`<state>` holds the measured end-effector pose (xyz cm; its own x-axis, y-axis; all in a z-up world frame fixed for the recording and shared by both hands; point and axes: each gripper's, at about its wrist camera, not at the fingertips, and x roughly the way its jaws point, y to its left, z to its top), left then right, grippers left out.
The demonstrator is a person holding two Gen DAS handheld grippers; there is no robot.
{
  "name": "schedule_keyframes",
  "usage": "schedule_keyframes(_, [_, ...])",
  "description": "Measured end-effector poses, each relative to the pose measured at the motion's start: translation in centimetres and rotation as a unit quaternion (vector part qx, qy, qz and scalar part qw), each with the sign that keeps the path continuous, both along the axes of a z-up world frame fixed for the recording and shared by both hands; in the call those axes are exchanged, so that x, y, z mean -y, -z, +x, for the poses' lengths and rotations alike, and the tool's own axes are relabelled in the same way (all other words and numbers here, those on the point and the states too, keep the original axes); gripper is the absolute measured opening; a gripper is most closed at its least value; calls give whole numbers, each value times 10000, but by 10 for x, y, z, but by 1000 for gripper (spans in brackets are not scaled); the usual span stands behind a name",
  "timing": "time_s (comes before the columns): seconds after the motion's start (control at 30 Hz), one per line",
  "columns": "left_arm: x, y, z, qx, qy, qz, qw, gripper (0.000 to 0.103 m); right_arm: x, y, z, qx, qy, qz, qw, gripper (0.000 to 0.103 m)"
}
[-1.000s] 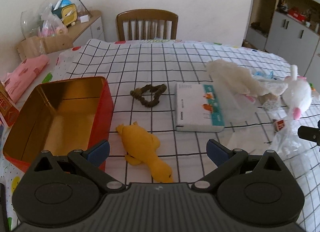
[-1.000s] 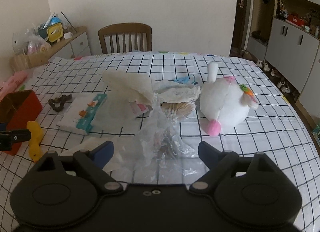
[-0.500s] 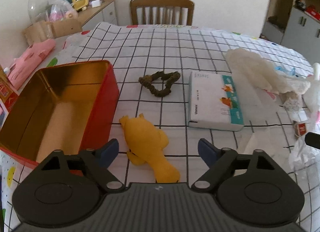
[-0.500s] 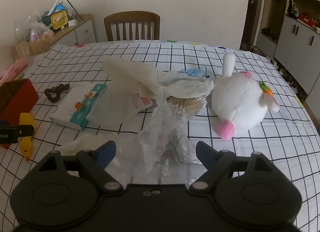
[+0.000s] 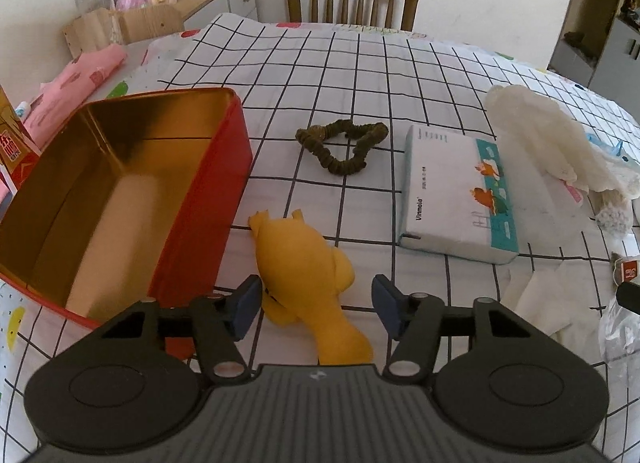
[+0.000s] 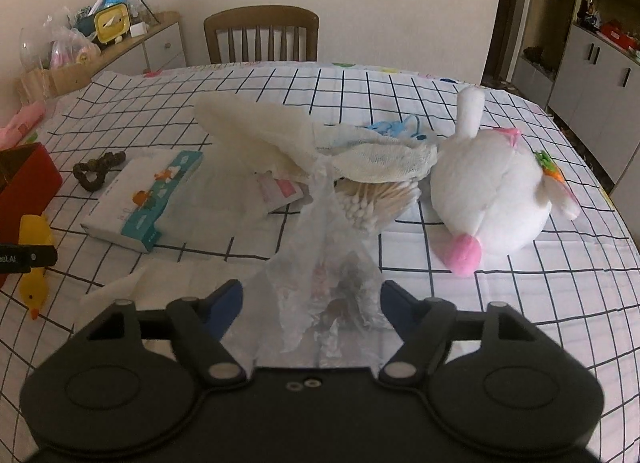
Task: Organize soft objects
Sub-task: 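Reach the left gripper to the yellow plush duck and close on it, then lift the yellow duck with the left gripper while the right gripper grasps the clear plastic bag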
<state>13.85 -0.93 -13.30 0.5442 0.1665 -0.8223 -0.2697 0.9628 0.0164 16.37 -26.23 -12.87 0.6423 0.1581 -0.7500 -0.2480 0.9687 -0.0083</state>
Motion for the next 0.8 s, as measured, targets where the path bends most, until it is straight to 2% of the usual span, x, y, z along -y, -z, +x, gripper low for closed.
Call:
schedule_keyframes(0.33, [-5, 2, 0, -6, -30, 10, 10000, 34, 2, 0, 1, -56, 45, -6, 10000, 34])
schedule_keyframes(0.37, [-5, 2, 0, -5, -36, 22, 10000, 34, 3, 0, 1, -52, 37, -2, 10000, 33])
schedule_keyframes(0.43, [-6, 2, -1, 3, -38, 28, 10000, 32, 3, -1, -1, -49, 7, -7, 10000, 21])
schedule_keyframes(0.5, [-7, 2, -2, 20, -15, 51, 10000, 30, 4, -2, -2, -52, -13, -3, 10000, 14])
schedule_keyframes(0.6, [-8, 0, -5, 40, -7, 45, 10000, 28, 7, -4, -5, -44, -22, 63, 10000, 6])
schedule_keyframes(0.8, [-9, -4, -10, 52, 6, 22, 10000, 27, 8, -17, -15, 102, -94, 76, 9999, 2])
